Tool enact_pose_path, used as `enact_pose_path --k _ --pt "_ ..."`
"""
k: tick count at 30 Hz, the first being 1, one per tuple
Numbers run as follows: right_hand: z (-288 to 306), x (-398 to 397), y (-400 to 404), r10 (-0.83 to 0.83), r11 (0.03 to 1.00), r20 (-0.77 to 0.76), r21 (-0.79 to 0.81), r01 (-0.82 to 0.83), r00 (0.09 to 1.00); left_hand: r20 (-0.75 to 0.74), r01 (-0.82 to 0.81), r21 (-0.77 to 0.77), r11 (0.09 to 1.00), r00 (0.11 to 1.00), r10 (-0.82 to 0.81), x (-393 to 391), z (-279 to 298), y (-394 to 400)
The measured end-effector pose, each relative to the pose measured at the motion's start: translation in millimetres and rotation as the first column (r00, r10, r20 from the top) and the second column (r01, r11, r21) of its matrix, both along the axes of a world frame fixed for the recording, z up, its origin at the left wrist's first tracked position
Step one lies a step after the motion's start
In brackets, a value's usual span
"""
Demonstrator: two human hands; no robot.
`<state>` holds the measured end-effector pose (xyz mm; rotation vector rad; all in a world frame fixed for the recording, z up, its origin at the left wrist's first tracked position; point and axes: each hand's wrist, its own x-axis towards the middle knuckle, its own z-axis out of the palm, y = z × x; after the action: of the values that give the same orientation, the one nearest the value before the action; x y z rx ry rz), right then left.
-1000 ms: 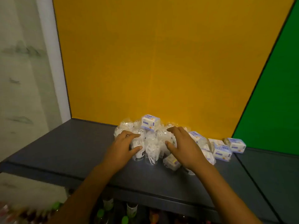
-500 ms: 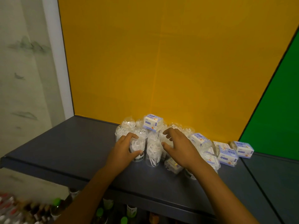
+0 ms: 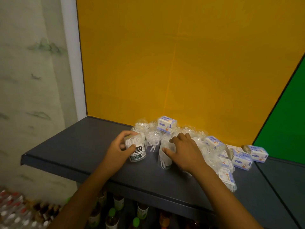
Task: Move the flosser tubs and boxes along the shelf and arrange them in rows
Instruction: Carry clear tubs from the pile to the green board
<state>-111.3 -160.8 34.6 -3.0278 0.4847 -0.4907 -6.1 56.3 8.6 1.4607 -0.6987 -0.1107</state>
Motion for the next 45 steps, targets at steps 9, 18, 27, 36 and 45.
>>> enact_pose_path --k 9,18,27,36,45 --pt "-5.7 -0.2 13.3 0.106 0.979 0.044 0.172 -0.112 0.993 -0.029 -0.071 -0.036 0.997 0.997 0.070 -5.0 0.4 17.8" --pt "-0.4 -22.5 9.2 0.141 0.944 0.080 0.290 -0.158 0.987 -0.020 -0.055 -0.056 0.997 0.998 0.054 -22.1 9.9 10.1" --pt "45.1 -118.2 -44.4 -0.043 0.923 0.427 0.363 -0.128 0.903 0.120 0.026 -0.066 0.997 0.993 -0.018 -82.1 53.1 -53.9" --pt "58.7 -278.7 -144.2 -0.253 0.900 0.505 0.437 0.008 0.825 0.199 0.185 -0.060 0.981 0.965 -0.170 -207.8 72.9 -166.9" --pt "45.7 -403.3 -209.9 -0.315 0.852 0.520 0.523 -0.004 0.794 0.169 0.294 -0.058 0.954 0.945 -0.281 -309.9 55.3 -251.9"
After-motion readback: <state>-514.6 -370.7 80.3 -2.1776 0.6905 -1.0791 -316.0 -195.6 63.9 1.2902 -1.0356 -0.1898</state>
